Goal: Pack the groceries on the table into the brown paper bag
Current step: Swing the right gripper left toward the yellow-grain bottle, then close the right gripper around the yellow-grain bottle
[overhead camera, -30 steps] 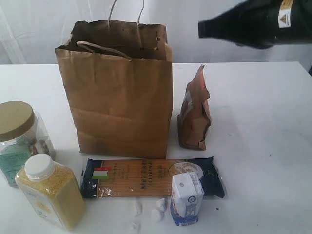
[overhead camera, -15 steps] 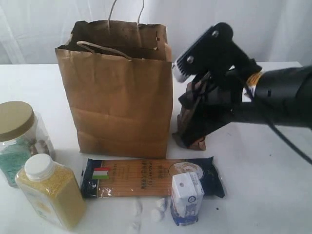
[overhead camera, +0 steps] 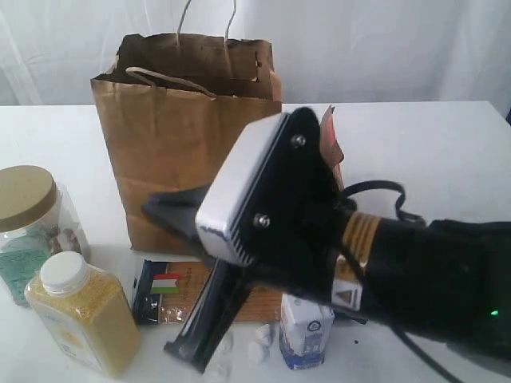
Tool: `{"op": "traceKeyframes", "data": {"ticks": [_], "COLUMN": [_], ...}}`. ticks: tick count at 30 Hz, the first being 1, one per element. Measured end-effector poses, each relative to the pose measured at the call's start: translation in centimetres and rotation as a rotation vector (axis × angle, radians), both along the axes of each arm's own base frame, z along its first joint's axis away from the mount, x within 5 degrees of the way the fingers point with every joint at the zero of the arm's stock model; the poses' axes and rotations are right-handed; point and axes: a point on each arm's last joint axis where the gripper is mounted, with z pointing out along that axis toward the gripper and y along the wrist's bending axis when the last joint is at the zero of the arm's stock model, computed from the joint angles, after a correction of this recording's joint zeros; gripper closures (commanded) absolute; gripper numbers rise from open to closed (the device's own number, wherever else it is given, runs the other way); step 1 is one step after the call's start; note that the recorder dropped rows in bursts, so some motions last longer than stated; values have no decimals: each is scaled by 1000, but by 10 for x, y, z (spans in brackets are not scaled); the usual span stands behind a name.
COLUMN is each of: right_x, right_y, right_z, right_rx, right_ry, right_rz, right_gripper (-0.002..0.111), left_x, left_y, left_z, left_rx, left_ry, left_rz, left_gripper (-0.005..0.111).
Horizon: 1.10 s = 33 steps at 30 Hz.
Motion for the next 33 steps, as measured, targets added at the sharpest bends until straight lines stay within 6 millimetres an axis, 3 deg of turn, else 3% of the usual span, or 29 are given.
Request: {"op": "traceKeyframes", "data": {"ticks": [4,8,13,18,20,25,33], "right_x": [-2,-2,-4,-1,2,11,31], "right_y": [17,32,42,40,39,41,66], "right_z": [-28,-53,-63,-71,-73,-72,-87], "right_rx": [4,-3,-28,-105,-119,-103,-99], "right_ry": [123,103,64,84,107,157,214], "right_rz": [86,191,275,238,204,121,85], "right_gripper": [108,101,72,28,21,20,20], "left_x": [0,0,0,0,0,0,0], "left_y": [0,0,0,0,0,0,0], "left_z": [0,0,0,0,0,0,0], "left_rx": [0,0,0,0,0,0,0], "left_ry": [0,0,0,0,0,0,0], "left_rz": [0,0,0,0,0,0,0], "left_gripper": [107,107,107,107,107,107,107]}}
